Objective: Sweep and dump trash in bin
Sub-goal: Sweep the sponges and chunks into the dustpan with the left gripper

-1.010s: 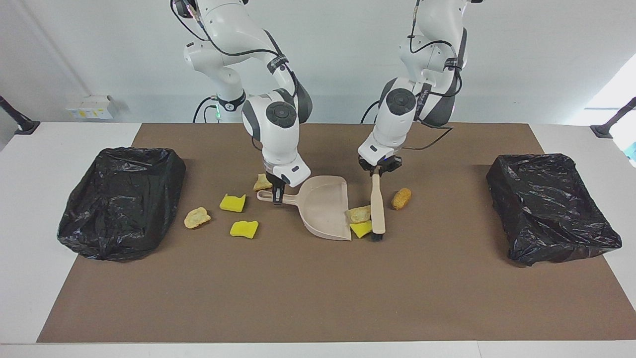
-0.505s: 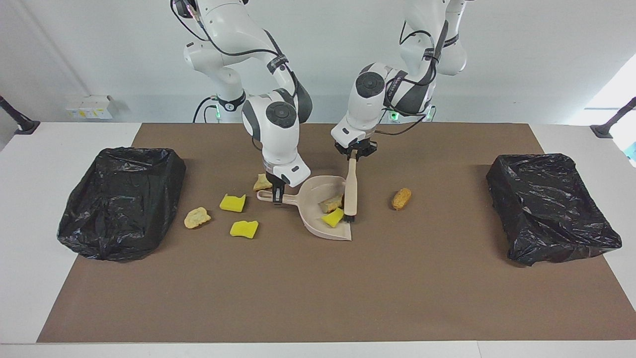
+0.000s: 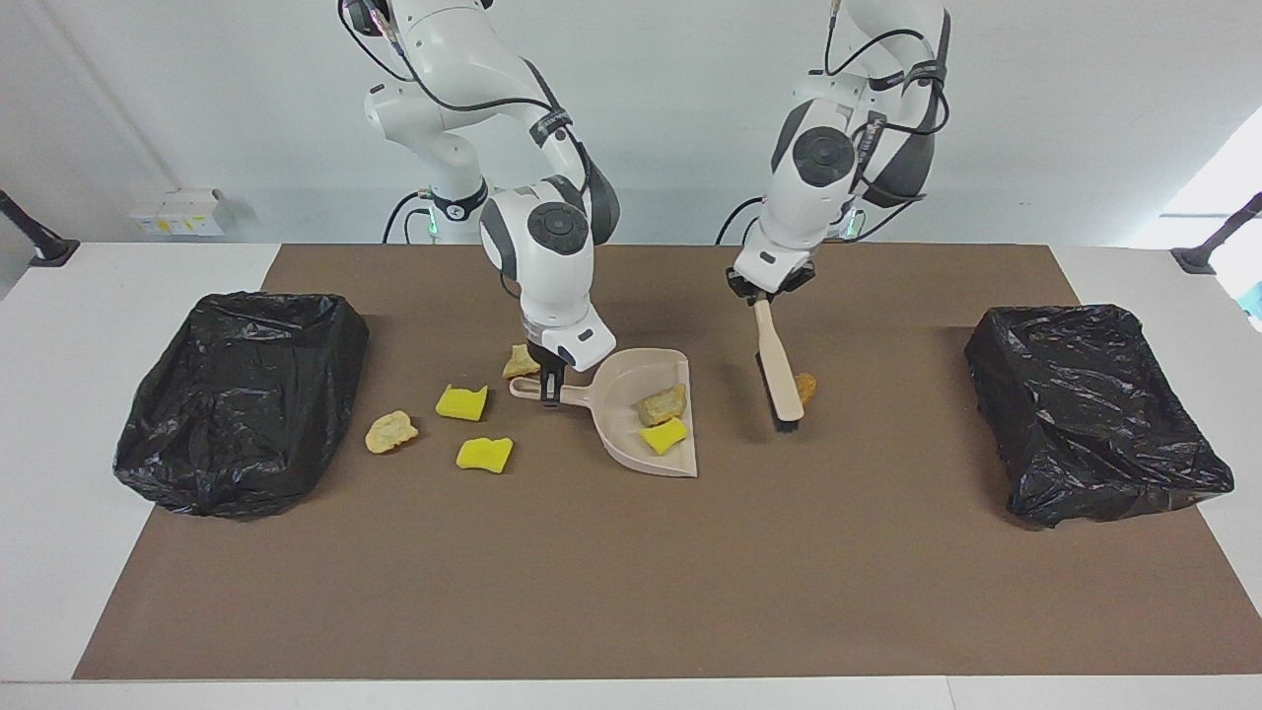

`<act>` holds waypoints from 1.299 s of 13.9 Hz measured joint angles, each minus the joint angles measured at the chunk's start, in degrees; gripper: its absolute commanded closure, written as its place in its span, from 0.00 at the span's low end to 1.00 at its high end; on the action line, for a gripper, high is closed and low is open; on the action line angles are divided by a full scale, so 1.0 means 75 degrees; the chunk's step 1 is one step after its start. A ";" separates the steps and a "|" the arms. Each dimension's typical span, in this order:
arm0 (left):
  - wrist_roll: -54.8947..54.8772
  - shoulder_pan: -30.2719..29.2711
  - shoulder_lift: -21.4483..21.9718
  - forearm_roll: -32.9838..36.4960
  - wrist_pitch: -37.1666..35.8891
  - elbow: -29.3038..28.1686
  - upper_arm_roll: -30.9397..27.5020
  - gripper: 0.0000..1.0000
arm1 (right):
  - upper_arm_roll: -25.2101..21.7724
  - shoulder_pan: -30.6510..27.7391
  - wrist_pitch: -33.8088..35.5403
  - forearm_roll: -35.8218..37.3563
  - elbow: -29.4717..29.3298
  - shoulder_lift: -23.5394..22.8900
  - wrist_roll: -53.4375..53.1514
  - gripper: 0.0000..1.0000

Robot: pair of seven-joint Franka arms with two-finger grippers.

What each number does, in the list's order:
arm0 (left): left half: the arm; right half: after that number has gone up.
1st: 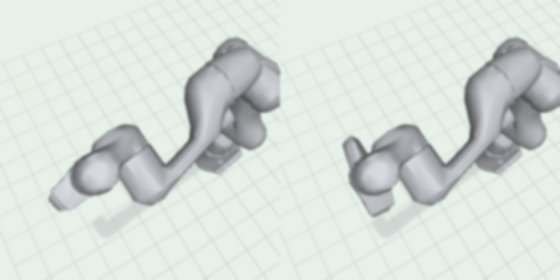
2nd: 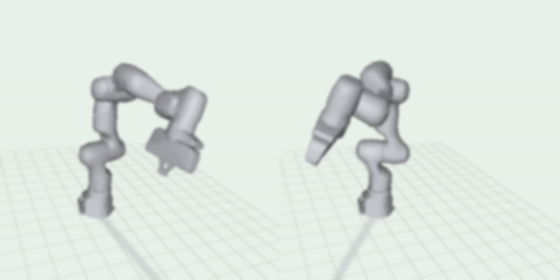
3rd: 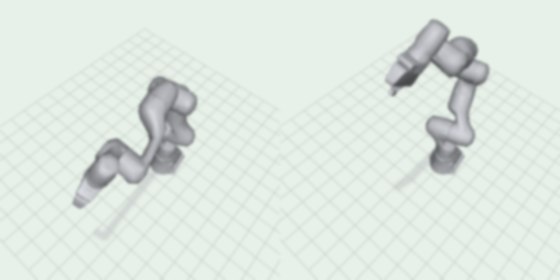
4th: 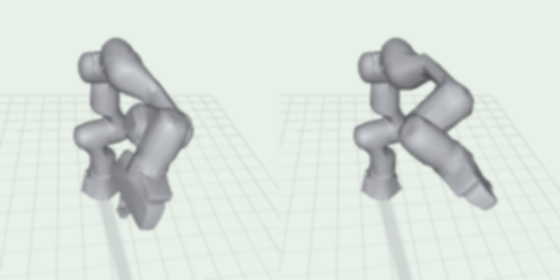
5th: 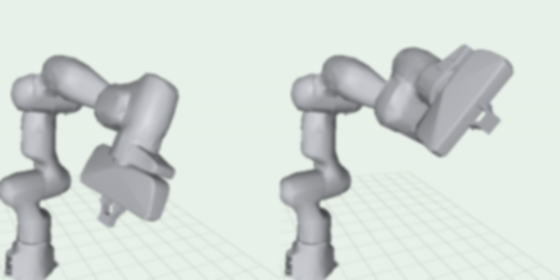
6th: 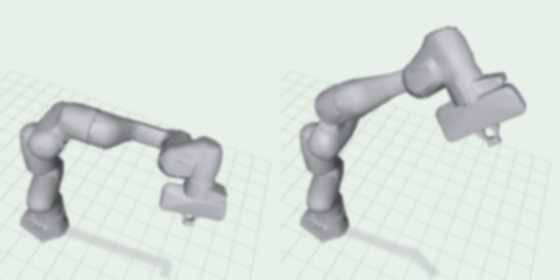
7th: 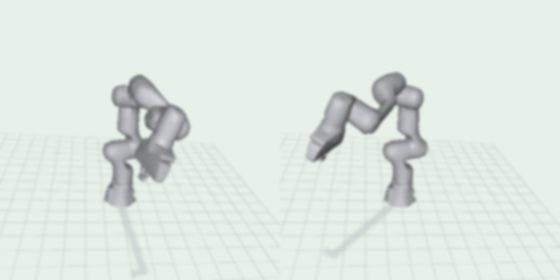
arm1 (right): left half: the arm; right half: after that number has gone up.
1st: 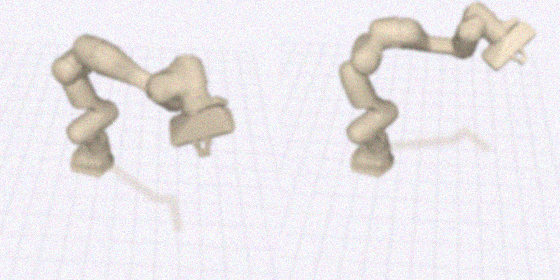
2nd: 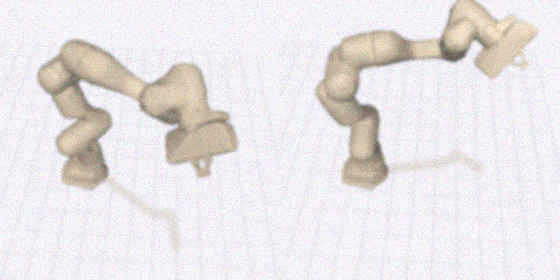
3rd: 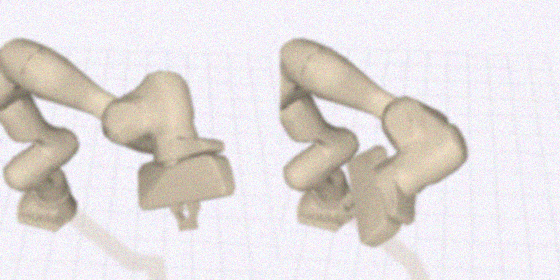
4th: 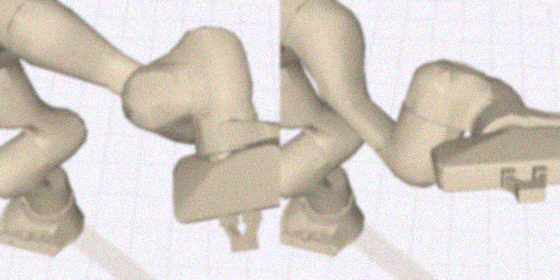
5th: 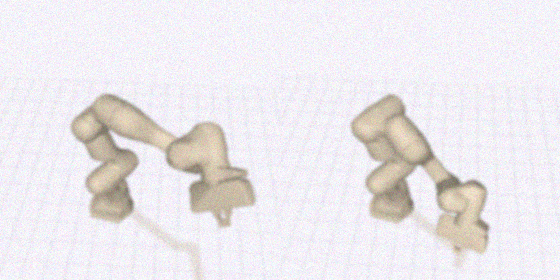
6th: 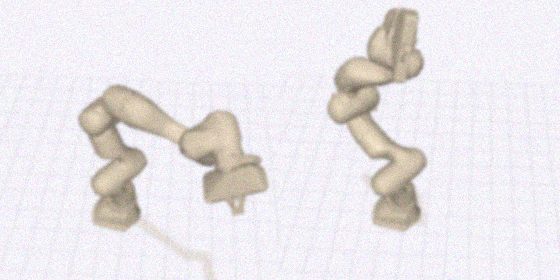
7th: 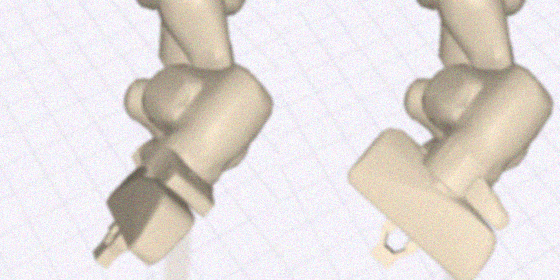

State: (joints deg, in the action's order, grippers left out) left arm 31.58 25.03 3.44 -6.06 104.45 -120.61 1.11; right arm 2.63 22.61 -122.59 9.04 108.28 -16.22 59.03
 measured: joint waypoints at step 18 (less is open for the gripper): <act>-0.1442 0.0514 0.0393 -0.2296 0.3156 -0.2334 0.0265 1.00 | -0.0001 0.0152 -0.0004 0.0001 0.0024 0.0006 -0.0122 1.00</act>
State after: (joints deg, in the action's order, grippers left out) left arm 20.77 28.88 6.39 -23.28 128.13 -138.11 3.10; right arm 2.62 23.75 -122.62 9.05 108.46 -16.17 58.11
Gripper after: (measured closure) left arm 0.736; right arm 0.687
